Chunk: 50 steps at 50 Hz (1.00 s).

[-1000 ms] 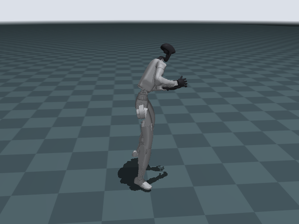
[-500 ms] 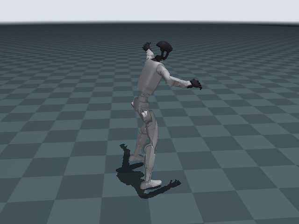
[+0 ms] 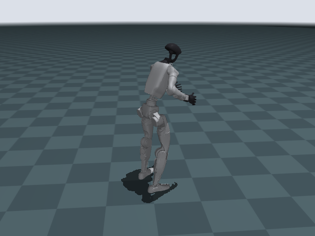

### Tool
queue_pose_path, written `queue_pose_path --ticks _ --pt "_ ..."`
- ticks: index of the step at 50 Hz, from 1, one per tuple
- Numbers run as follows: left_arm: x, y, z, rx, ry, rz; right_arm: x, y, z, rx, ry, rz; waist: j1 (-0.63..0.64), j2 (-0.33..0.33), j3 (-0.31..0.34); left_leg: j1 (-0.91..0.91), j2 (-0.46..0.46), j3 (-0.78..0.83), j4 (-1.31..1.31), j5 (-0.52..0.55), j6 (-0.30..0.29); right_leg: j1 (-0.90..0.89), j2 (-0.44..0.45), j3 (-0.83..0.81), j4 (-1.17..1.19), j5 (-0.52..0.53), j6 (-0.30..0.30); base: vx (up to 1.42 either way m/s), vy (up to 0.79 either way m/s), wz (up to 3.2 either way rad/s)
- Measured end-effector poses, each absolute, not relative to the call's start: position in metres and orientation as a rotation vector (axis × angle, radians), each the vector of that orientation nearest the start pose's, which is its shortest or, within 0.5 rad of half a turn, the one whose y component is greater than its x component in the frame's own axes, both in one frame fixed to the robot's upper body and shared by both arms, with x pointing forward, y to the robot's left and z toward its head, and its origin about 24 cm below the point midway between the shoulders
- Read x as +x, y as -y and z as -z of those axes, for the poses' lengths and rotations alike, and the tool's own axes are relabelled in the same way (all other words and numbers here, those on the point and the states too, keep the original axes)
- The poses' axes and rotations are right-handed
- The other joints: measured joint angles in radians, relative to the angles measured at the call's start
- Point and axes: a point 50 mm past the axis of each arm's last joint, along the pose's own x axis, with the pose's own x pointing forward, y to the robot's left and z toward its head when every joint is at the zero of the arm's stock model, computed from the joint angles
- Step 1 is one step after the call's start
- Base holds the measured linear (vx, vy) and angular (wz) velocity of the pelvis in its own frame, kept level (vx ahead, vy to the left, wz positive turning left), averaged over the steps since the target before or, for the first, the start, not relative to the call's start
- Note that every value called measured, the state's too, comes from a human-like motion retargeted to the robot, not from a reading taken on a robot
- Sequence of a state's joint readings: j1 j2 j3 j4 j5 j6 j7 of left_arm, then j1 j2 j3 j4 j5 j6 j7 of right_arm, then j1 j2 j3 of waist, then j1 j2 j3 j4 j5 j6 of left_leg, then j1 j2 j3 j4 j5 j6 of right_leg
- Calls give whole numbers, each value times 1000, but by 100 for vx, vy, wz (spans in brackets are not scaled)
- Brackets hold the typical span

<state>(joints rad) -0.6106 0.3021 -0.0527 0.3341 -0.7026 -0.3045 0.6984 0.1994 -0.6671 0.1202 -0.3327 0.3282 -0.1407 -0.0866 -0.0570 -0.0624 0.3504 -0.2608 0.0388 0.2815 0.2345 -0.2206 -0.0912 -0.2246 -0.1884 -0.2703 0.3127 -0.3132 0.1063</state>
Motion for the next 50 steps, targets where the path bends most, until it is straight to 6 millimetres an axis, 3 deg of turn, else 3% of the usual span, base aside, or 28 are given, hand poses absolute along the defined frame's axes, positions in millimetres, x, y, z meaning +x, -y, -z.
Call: queue_pose_path --ticks 4,7,9,10,11,12,13,15,17,20,22,27,30,33,35,37,38,40,42,43,45,47,49,50 --pt "311 -126 -98 -918 121 -202 215 190 -118 -289 274 -250 47 3 -46 65 -15 61 -23 -53 -18 18 -6 21 -23 8 -47 29 27 -95" --pt "279 -80 -76 -1282 -9 -29 221 175 -133 -320 363 -283 63 -18 -89 42 -36 105 66 -68 1 34 -49 62 -61 25 -23 24 19 -66" --pt "264 -68 -69 -1334 -41 37 225 166 -145 -345 436 -304 78 -46 -117 -21 -32 140 214 -50 6 46 -84 83 -99 37 -8 20 12 -68" --pt "258 -66 -67 -1287 -42 80 226 162 -151 -359 474 -319 88 -63 -131 -60 -23 155 308 -35 2 52 -101 96 -117 43 -1 19 9 -87" --pt "256 -68 -65 -1070 -14 159 227 157 -155 -380 510 -349 103 -80 -141 -99 -2 160 407 -14 -14 57 -111 115 -130 46 5 19 9 -100" --pt "254 -72 -63 -777 27 241 228 151 -160 -404 551 -382 116 -98 -151 -134 19 162 500 6 -30 63 -120 135 -141 48 11 19 9 -112" --pt "253 -80 -60 -331 102 332 228 144 -164 -438 602 -422 129 -117 -158 -161 41 159 578 20 -50 67 -125 157 -148 49 18 18 11 -108" --pt "252 -94 -59 314 274 431 227 133 -173 -465 709 -468 140 -152 -163 -191 89 161 676 24 -64 73 -135 190 -151 44 34 16 14 -86" --pt "250 -96 -65 501 400 462 227 125 -180 -452 790 -469 130 -183 -152 -193 144 178 686 -11 -20 77 -145 200 -140 36 45 11 19 -39" --pt "253 -92 -72 569 492 485 228 120 -186 -424 857 -433 106 -210 -110 -178 215 182 592 -88 70 71 -153 192 -89 16 51 7 26 -6" --pt "259 -86 -78 572 528 495 228 122 -185 -384 861 -396 100 -210 -61 -167 250 151 496 -110 100 59 -150 183 -15 -11 40 5 33 6" --pt "276 -58 -88 632 620 536 222 143 -185 -329 854 -334 54 -166 60 -266 280 -52 529 -171 88 31 -155 146 195 -121 23 4 42 58" --pt "274 -35 -82 702 659 631 215 159 -188 -394 825 -393 -17 -88 36 -417 235 -129 699 -271 104 38 -191 84 177 -140 44 12 64 113" --pt "263 -34 -82 591 631 674 209 173 -197 -495 763 -467 1 44 -60 -484 165 -90 737 -317 147 37 -257 56 70 -10 55 33 92 25" --pt "253 -55 -84 356 508 672 203 176 -206 -547 720 -511 74 126 -131 -430 113 -5 665 -322 155 41 -320 57 -10 161 51 48 112 -60" --pt "237 -87 -78 -218 230 674 194 172 -212 -519 670 -573 141 199 -199 -328 38 60 534 -251 111 64 -347 90 -65 300 35 52 121 -41" --pt "229 -103 -70 -624 61 639 189 168 -212 -468 630 -608 166 232 -232 -281 -4 63 470 -178 71 74 -330 145 -74 336 -4 50 122 5" --pt "220 -139 -55 -1086 -137 517 180 158 -209 -352 570 -681 186 257 -293 -234 -116 8 393 19 -21 87 -272 318 -74 365 3 44 117 53" --pt "229 -190 -48 -863 -228 481 170 151 -207 -251 555 -756 183 228 -323 -244 -177 -72 442 151 -106 55 -185 460 13 284 22 38 97 78" --pt "236 -218 -50 -669 -276 483 165 149 -209 -213 560 -789 173 196 -322 -250 -174 -81 495 166 -123 42 -154 471 47 221 55 33 81 73" --pt "251 -280 -65 -238 -412 460 157 147 -212 -177 559 -839 158 107 -292 -246 -85 -23 586 139 -78 25 -140 390 31 134 120 29 71 40" --pt "270 -350 -106 160 -496 247 157 147 -218 -216 563 -851 154 18 -226 -221 81 58 598 80 6 9 -176 247 20 24 108 21 65 -23" --pt "276 -422 -175 446 -401 -221 163 149 -227 -282 588 -804 150 -33 -153 -196 247 73 499 53 60 -21 -217 195 99 -107 49 14 69 -47" --pt "268 -453 -215 509 -293 -520 167 151 -231 -311 604 -761 145 -49 -117 -183 321 61 415 52 80 -41 -235 208 163 -165 21 14 79 -32"
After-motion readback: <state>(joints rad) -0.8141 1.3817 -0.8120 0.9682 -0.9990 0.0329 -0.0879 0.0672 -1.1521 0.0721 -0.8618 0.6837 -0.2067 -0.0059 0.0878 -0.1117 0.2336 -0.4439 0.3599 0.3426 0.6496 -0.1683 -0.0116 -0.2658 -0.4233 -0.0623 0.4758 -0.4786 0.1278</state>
